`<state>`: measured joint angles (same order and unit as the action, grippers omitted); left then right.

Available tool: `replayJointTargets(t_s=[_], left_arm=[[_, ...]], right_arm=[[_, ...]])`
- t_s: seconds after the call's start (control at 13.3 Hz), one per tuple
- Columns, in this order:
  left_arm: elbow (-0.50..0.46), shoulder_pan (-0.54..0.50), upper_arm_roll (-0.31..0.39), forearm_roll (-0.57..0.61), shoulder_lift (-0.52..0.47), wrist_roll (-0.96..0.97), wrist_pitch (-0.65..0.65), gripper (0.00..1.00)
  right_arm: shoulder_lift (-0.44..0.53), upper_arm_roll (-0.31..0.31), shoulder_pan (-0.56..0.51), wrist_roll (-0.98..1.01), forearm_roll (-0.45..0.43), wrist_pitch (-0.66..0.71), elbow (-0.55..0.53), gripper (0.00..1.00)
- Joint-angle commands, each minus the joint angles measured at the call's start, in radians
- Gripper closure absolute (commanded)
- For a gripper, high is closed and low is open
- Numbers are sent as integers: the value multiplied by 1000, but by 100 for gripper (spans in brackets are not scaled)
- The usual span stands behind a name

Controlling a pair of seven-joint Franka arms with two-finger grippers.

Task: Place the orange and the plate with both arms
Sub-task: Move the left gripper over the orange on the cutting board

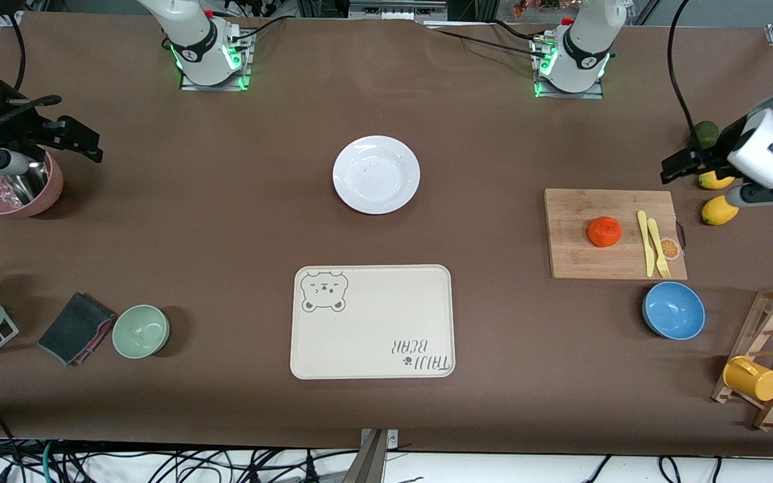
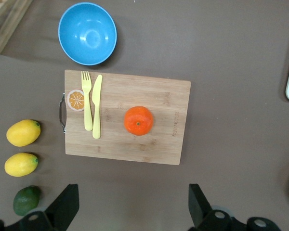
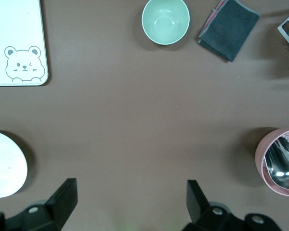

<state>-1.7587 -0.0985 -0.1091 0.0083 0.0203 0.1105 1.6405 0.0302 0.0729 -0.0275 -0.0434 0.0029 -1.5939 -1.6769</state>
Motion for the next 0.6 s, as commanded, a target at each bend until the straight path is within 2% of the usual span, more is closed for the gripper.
replayJointTargets(t_s=[0.0, 0.15, 0.53], left_arm=[[-18, -6, 6, 2, 29, -28, 38, 0], [-45, -9, 20, 1, 76, -72, 70, 0], [-224, 2, 22, 1, 130, -69, 258, 0]], right_arm=[[-3, -5, 6, 4, -7, 17, 14, 0], [-3, -7, 6, 4, -7, 17, 14, 0], [-3, -7, 6, 4, -7, 17, 14, 0]])
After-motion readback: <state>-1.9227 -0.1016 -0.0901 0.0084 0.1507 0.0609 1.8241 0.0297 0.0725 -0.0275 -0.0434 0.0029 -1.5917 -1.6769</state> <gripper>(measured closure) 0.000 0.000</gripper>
